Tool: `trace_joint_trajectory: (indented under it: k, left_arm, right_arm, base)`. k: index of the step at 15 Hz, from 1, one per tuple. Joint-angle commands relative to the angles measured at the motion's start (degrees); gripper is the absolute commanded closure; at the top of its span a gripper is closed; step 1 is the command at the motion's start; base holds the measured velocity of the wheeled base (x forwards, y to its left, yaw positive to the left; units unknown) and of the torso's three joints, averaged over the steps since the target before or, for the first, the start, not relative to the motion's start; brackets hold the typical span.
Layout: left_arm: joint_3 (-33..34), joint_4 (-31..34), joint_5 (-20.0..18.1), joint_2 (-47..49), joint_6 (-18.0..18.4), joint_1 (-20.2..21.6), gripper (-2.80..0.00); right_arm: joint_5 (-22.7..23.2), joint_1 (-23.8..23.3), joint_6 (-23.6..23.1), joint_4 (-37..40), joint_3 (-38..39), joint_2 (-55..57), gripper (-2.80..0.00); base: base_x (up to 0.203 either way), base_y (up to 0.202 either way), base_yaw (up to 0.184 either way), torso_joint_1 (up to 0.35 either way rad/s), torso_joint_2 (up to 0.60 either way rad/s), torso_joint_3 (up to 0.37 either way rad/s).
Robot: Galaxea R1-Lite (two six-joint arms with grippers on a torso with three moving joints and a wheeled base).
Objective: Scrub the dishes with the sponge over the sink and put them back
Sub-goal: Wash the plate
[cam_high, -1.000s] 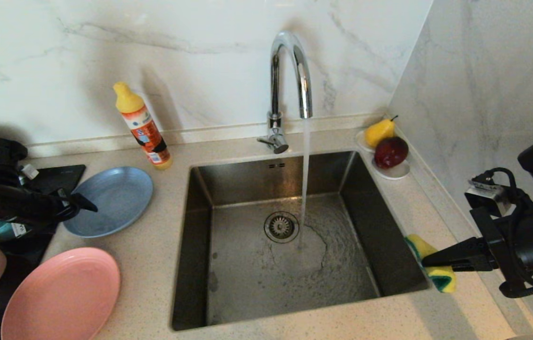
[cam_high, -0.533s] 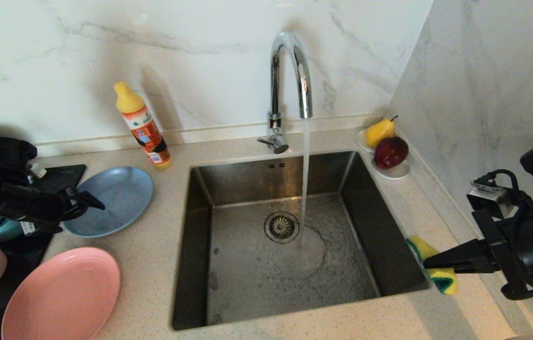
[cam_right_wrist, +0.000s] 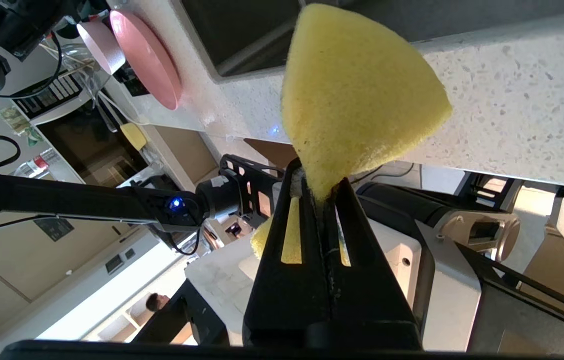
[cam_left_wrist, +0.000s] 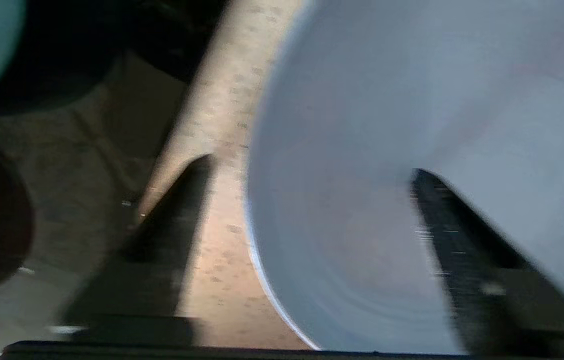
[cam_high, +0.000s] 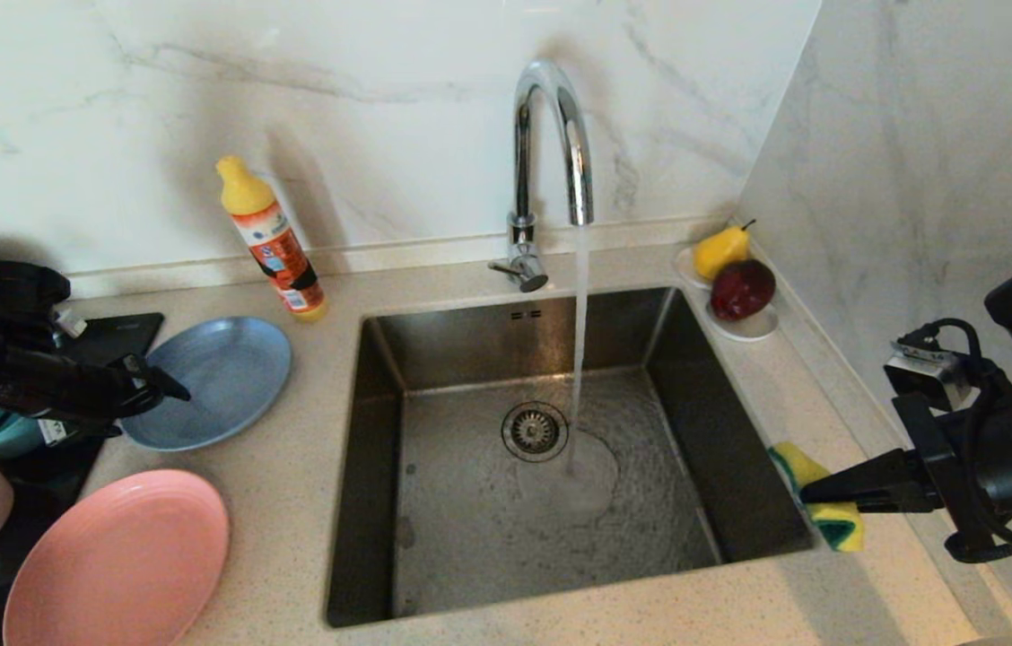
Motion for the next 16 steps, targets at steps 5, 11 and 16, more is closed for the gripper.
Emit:
trace_joint_trajectory:
  k: [5, 11, 16]
  left_arm:
    - [-1.8, 0.2, 4.8, 1.7, -0.3, 0.4, 0.0]
    - [-3.7, 1.2, 4.8, 0.3, -0.1, 5.6, 0.0]
    - [-5.4, 5.6, 2.5, -3.8, -0.8, 7.3, 0.0]
  right_arm:
    - [0.2, 0.1, 0.3, 0.1, -0.2, -0.5, 0.0]
    - [0.2, 0.2, 0.3, 0.1, -1.1, 0.1, 0.0]
    - [0.2, 0.2, 0.2, 0.1, -0.5, 0.6, 0.0]
  base:
    - [0.0, 0.0, 0.0, 0.0, 0.0, 0.0]
    - [0.0, 0.0, 0.0, 0.0, 0.0, 0.0]
    - [0.0, 0.0, 0.0, 0.0, 0.0, 0.0]
